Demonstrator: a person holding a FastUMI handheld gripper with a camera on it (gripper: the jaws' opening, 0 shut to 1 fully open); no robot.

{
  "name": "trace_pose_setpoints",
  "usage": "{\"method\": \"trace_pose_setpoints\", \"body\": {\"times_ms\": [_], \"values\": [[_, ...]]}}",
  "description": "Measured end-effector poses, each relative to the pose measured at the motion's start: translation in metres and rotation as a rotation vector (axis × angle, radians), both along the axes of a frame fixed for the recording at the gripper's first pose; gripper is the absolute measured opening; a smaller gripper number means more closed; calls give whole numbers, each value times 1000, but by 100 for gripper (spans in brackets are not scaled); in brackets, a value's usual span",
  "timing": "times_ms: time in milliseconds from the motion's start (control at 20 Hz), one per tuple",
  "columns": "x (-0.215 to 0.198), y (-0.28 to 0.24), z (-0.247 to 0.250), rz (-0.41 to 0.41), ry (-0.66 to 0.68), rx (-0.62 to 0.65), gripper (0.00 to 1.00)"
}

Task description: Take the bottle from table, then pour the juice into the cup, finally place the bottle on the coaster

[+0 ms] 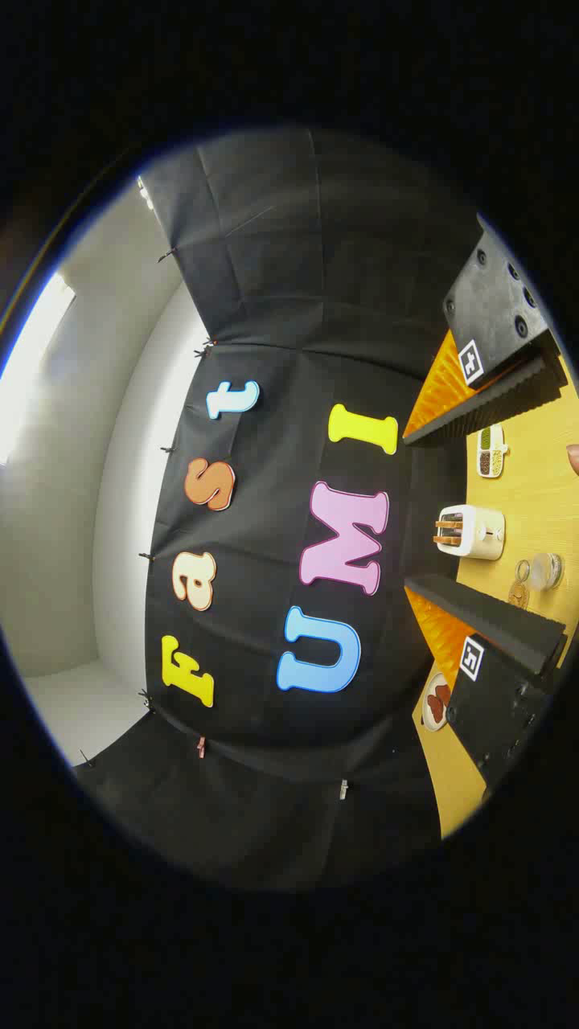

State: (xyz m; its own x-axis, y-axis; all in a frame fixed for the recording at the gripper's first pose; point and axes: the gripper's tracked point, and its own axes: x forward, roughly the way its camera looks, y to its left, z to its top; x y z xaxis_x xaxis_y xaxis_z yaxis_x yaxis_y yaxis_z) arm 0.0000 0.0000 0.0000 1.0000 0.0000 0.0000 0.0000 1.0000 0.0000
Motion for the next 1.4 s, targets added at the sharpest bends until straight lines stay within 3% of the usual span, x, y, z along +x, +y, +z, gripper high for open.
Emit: {"method": "trace_pose_setpoints", "body": {"times_ms": [950,1400], "values": [[-1,13,1,22,-27,1,97],[-2,28,-28,50,-24,35,97]]}}
